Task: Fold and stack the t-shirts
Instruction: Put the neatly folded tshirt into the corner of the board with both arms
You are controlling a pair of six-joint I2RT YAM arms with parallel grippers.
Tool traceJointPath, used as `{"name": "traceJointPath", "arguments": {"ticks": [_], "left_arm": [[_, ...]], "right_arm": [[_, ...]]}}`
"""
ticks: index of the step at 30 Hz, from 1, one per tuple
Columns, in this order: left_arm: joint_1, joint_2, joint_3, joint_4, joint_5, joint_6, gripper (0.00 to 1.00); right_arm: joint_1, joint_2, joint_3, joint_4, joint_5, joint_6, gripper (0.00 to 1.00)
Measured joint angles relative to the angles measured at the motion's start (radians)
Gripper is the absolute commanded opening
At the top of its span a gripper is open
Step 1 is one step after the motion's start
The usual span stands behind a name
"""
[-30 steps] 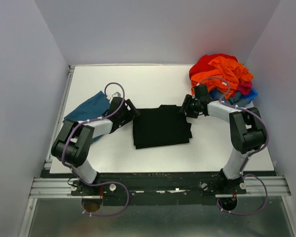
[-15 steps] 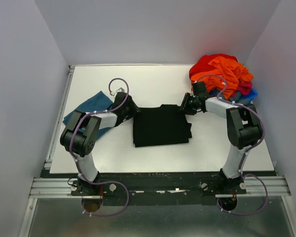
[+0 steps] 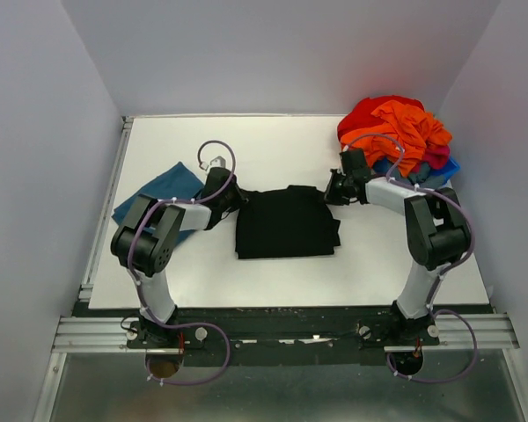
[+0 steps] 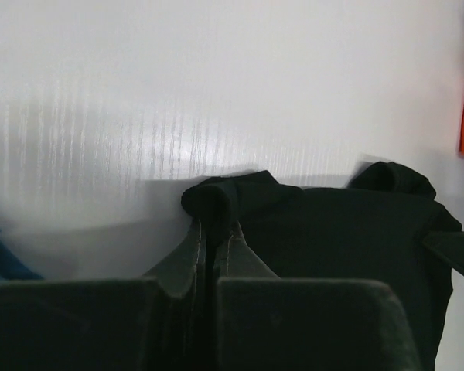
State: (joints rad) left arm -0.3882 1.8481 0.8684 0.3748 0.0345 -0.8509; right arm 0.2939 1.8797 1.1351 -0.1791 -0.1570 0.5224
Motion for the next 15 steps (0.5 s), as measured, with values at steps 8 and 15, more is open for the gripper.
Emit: {"name": "traceJointPath", "arguments": {"ticks": [8,15], "left_arm": [[-0.016,-0.107,-0.115,0.027,-0.027,0.047,0.0],[-0.053,-0.145,-0.175,0.027,-0.027,0.059,0.0]], "right_arm": [[0.01,-0.208,-0.166,0.048,0.048,0.011,0.08],[0.01,-0.286,-0.329,0.084,0.066,0.064,0.81]]}}
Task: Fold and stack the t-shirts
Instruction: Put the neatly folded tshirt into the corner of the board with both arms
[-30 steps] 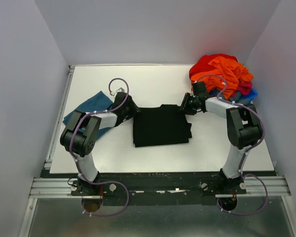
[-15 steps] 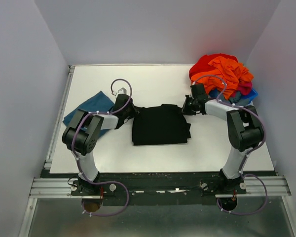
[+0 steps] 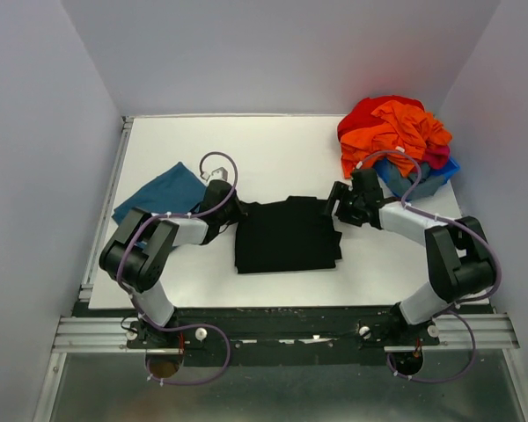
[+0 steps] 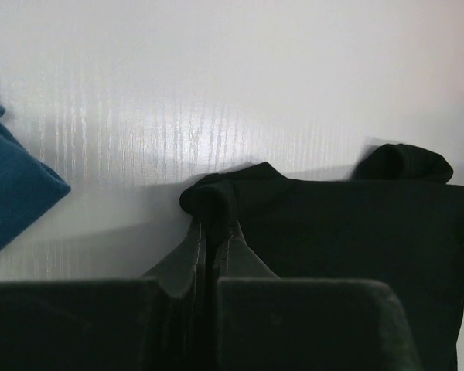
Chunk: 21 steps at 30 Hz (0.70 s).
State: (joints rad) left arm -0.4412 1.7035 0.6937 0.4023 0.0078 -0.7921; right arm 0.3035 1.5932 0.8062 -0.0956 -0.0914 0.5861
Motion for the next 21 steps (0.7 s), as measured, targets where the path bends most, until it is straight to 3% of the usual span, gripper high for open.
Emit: {"name": "traceJointPath", "arguments": {"ticks": [7,13,21], "left_arm": [[-0.002,0.021,0.024,-0.004,0.0,0.012,0.0],[-0.002,0.032,0.048,-0.026,0.0,0.026,0.0],[-0.002,0.042,0.065,-0.037,0.0,0.033,0.0]], "right_arm": [[-0.024,0.068,0.071,-0.018,0.015,-0.012,0.69],[-0.034,0.159,0.145,0.029,-0.076,-0.032,0.62],[-0.017,0.172,0.146,0.05,-0.124,-0.052,0.61]]}}
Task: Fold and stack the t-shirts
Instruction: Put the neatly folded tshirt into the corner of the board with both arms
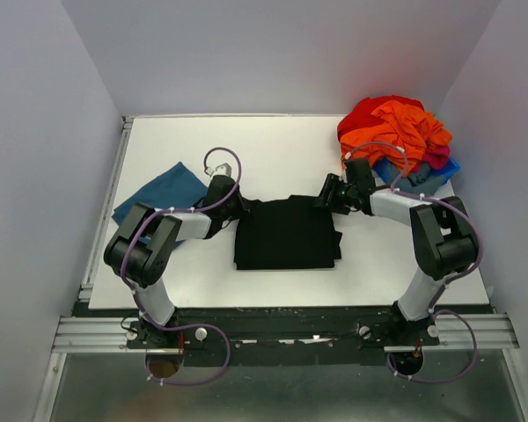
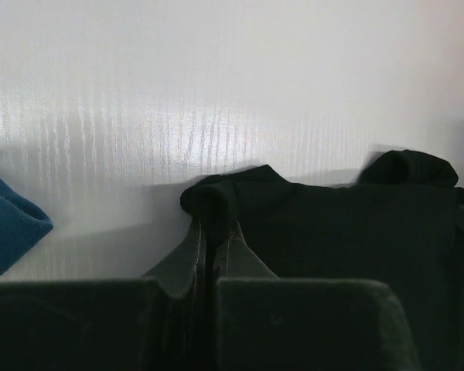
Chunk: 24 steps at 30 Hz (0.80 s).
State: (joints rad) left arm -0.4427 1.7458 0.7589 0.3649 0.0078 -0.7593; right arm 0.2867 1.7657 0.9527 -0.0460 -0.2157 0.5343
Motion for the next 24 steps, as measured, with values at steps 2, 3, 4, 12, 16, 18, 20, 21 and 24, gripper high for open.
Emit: {"name": "traceJointPath", "arguments": {"ticks": [2,3,4,12,16,18,20,21,24], "left_arm": [[0.0,0.0,0.003,-0.006,0.0,0.002,0.0],[0.0,0.0,0.004,-0.008,0.0,0.003,0.0],[0.0,0.0,0.004,-0.008,0.0,0.004,0.0],[0.0,0.001,0.005,-0.007,-0.001,0.014,0.0],[-0.001,-0.015,-0.005,-0.006,-0.014,0.021,0.0],[-0.002,-0.052,-0.04,-0.004,-0.028,0.027,0.0],[-0.003,-0.1,-0.078,-0.001,-0.035,0.031,0.0],[-0.005,-0.135,-0.102,0.002,-0.037,0.035,0.0],[-0.006,-0.23,-0.163,0.022,-0.038,0.042,0.0]], "right_arm": [[0.017,0.001,0.0,0.001,-0.008,-0.003,0.56],[0.025,0.002,0.0,0.001,-0.011,-0.003,0.51],[0.029,0.003,0.0,0.001,-0.012,-0.004,0.45],[0.035,0.076,0.064,-0.024,-0.052,-0.004,0.01],[0.042,0.072,0.074,-0.041,-0.051,-0.021,0.01],[0.046,0.039,0.047,-0.031,-0.047,-0.031,0.01],[0.05,-0.023,0.002,-0.024,-0.045,-0.036,0.01],[0.052,-0.06,-0.022,-0.02,-0.046,-0.038,0.01],[0.06,-0.167,-0.082,0.021,-0.06,-0.045,0.01]]}}
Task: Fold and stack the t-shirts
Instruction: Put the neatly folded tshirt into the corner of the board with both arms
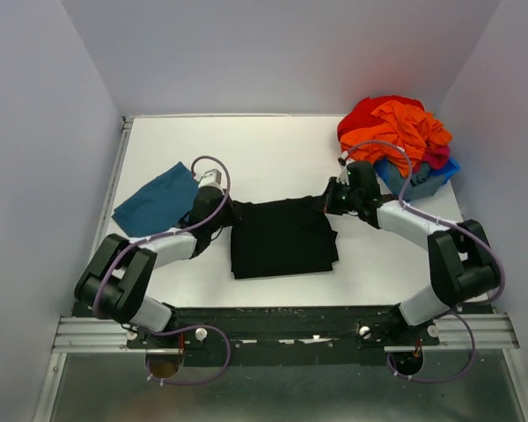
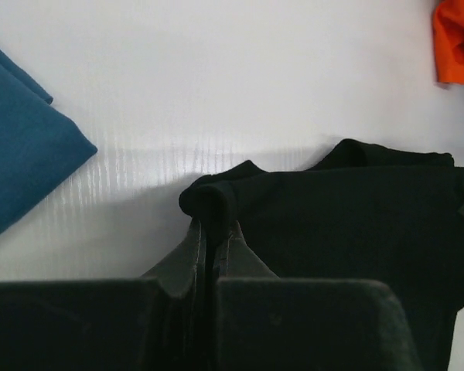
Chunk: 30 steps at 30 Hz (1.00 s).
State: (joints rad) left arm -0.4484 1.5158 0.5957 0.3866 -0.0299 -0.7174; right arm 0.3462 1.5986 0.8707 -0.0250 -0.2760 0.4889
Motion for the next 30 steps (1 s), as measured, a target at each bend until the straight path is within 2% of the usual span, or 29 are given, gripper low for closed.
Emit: {"name": "traceJointPath", "arguments": {"ticks": [5,10,13,18,22,26,30], "left_arm": [[-0.004,-0.189,-0.1,0.02,-0.008,0.009,0.0],[-0.006,-0.42,-0.193,-0.023,-0.051,0.003,0.0],[-0.006,-0.607,-0.22,-0.112,-0.114,-0.007,0.0],[-0.006,-0.875,-0.164,-0.375,-0.303,-0.052,0.0],[-0.007,-0.917,-0.043,-0.595,-0.459,-0.114,0.0],[0.012,-0.826,0.101,-0.834,-0.628,-0.225,0.0],[0.088,-0.733,0.185,-0.982,-0.699,-0.296,0.0]], "right_arm": [[0.035,-0.144,-0.073,0.093,-0.063,-0.019,0.01],[0.077,-0.208,-0.068,0.121,-0.108,-0.046,0.01],[0.101,-0.194,-0.015,0.107,-0.122,-0.063,0.01],[0.15,-0.096,0.177,0.072,-0.137,-0.079,0.01],[0.206,0.026,0.393,0.016,-0.148,-0.08,0.01],[0.254,0.173,0.622,-0.048,-0.161,-0.072,0.01],[0.289,0.312,0.802,-0.11,-0.186,-0.051,0.01]]}}
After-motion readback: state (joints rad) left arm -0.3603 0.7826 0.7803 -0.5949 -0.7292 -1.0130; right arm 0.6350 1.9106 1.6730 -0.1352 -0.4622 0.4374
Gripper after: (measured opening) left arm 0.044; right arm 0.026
